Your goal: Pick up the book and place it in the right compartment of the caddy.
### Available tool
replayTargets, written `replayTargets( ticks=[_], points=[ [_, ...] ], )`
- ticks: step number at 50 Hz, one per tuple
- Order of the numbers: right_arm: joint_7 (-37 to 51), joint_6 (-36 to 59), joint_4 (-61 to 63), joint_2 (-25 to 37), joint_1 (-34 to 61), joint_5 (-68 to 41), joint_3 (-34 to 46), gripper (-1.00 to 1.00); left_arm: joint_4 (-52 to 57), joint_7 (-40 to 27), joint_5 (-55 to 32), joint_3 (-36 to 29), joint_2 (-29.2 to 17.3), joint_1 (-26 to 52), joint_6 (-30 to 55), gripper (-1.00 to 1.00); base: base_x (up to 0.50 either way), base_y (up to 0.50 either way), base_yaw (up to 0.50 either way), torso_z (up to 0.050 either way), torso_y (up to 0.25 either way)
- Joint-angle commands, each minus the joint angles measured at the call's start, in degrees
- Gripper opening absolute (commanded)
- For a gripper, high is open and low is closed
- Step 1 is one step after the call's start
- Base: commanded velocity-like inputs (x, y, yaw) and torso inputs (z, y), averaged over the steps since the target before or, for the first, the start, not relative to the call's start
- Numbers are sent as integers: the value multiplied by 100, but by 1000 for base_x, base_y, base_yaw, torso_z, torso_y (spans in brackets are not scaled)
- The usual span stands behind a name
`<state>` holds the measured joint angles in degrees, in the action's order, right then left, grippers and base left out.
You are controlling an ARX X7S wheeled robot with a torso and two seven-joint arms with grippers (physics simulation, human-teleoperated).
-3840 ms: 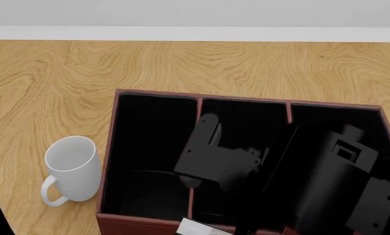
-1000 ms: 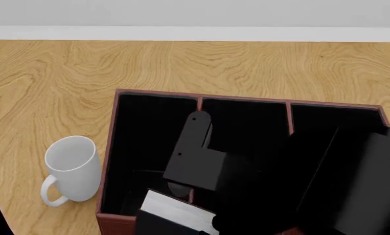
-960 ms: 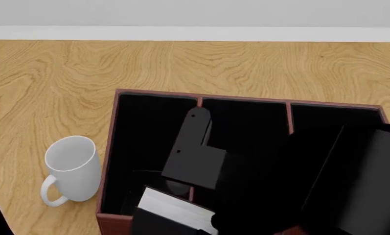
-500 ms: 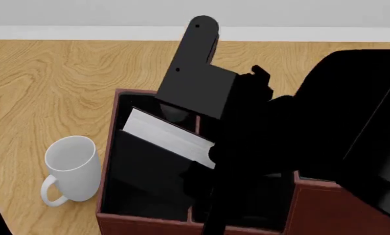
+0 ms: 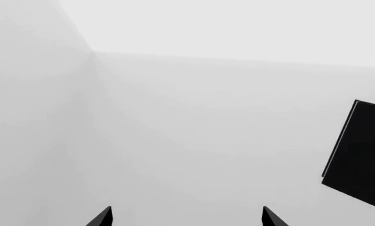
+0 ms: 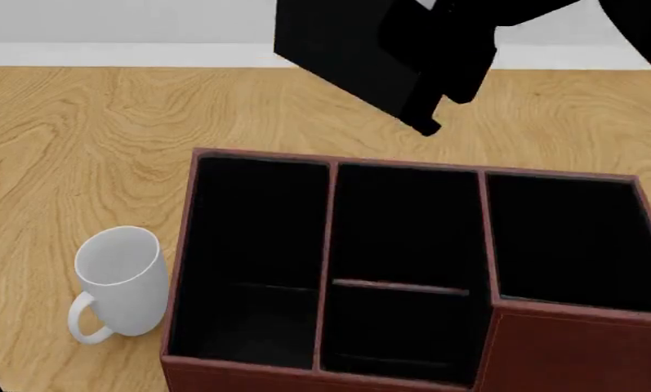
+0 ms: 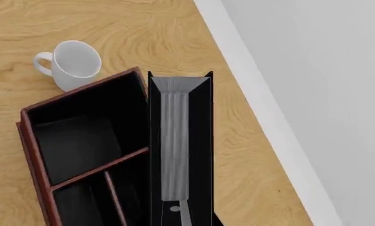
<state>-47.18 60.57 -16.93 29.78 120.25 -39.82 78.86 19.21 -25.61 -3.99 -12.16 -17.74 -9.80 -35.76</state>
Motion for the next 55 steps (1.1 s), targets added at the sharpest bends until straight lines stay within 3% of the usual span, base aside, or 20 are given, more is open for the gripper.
replayTargets(
  ticks=[1,18,31,55],
  points=[
    [-714,-447,-1217,-307,652,997,624,-100,38,-20,-35,2,-32,-43,-141,100,0,0,0,0,0],
    [-1106,-736,-2222,-373,693,1617,1273,-100,59,-43,-67,-20,-66,-62,-200,100,0,0,0,0,1],
    [-864,-596,-1786,-2,272,1834,1615,-100,48,-78,-62,-27,-73,-43,-154,100,0,0,0,0,1],
    [-281,-265,-1287,437,-676,1519,1389,-100,25,-151,26,-34,-77,-5,-27,100,0,0,0,1,1]
  ],
)
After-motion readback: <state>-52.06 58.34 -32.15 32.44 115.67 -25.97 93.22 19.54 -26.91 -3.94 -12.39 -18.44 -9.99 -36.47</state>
